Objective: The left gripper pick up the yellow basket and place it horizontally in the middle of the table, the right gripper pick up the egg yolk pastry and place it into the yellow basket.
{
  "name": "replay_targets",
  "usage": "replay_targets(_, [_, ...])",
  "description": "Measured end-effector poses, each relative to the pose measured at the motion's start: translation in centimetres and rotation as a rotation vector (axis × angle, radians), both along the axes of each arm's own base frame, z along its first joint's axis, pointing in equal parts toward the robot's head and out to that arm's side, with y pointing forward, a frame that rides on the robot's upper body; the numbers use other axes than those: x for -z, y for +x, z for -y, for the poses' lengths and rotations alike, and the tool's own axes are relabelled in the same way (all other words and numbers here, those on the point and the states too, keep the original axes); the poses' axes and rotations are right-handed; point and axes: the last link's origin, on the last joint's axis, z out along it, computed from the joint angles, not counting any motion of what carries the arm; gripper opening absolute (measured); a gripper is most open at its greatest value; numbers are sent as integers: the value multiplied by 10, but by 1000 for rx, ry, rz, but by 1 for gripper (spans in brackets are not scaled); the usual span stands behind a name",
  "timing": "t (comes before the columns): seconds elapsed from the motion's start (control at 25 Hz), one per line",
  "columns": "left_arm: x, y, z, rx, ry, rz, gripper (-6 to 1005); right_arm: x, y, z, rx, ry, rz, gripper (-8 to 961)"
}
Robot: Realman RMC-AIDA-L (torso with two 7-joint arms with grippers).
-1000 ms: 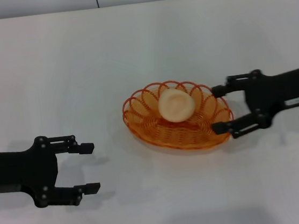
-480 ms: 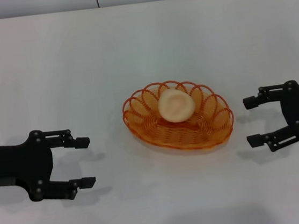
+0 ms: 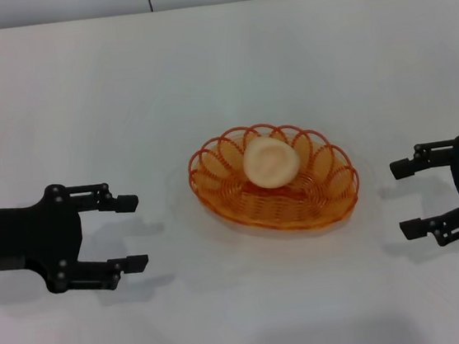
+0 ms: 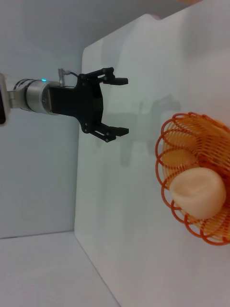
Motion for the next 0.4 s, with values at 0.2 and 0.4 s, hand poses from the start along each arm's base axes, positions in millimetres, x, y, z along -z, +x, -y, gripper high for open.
replay_targets(0.2, [0,0,0,-1,0,0,747,0,1,1,1,-5,6,886])
replay_targets(0.4, [0,0,0,-1,-1,-2,748,0,0,0,1,-6,8,886])
